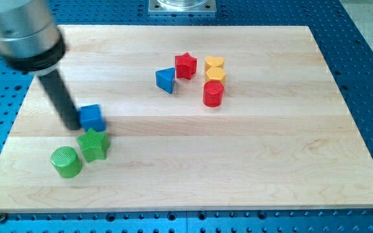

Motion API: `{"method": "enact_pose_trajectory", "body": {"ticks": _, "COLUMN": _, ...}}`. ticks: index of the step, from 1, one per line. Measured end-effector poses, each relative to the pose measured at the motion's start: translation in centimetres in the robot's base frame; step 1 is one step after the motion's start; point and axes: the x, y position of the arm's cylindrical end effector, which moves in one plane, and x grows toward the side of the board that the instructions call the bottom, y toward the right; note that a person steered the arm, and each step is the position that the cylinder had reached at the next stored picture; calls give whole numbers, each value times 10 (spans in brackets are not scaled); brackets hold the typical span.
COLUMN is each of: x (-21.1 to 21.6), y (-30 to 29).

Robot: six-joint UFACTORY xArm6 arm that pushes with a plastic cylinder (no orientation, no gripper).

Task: Place the cube at the bottom left of the triangle

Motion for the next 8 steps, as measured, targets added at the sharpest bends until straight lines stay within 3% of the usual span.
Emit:
{"method": "enact_pose_trajectory", "body": {"ticks": 1, "x": 9, "y": 15}}
{"method": "enact_pose_trajectory", "body": {"ticks": 2, "x": 45, "y": 0}}
{"method": "enact_pose_trajectory", "body": {"ticks": 4, "x": -13, "y": 39}}
{"method": "enact_pose_trajectory", "body": {"ticks": 6, "x": -5, "y": 32}}
{"method": "enact_pose_trajectory", "body": {"ticks": 7, "x": 30, "y": 31}}
{"method": "enact_pose_trajectory", "body": {"ticks": 8, "x": 26, "y": 52}}
